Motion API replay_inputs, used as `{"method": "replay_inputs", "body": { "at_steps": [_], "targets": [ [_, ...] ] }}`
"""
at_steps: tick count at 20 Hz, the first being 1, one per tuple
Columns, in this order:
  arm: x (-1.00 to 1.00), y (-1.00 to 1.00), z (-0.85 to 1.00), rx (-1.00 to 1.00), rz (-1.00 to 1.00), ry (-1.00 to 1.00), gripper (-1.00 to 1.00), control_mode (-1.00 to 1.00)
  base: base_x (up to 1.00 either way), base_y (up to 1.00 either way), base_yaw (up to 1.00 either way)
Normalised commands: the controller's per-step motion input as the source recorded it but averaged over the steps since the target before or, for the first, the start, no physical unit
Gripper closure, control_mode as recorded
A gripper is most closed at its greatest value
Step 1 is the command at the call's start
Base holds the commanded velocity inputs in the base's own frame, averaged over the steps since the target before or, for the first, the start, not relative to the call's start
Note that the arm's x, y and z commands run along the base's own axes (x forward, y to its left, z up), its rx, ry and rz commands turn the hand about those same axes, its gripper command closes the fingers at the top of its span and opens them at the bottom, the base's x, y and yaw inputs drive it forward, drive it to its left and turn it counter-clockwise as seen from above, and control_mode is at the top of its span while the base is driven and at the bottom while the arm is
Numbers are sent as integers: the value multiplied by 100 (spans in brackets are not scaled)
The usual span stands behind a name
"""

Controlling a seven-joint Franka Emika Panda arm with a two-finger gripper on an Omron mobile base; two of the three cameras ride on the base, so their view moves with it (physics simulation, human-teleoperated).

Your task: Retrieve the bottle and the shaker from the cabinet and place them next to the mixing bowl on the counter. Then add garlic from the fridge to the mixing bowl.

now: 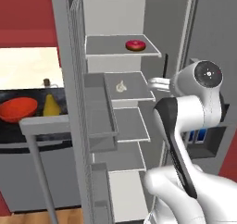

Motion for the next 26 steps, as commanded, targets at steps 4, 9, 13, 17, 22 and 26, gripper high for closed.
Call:
{"method": "replay_inputs", "body": {
  "at_steps": [4,9,13,17,22,26],
  "targets": [
    [0,0,0,0,0,0,-100,100,13,2,-38],
    [0,0,0,0,0,0,-100,100,1,3,-16],
    [0,0,0,0,0,0,-100,100,0,0,0],
    [0,0,0,0,0,0,-100,100,0,0,0],
    [0,0,0,0,0,0,-100,-100,0,0,0],
    [32,4,5,0,2,19,-100,-100,0,0,0]
  ]
}}
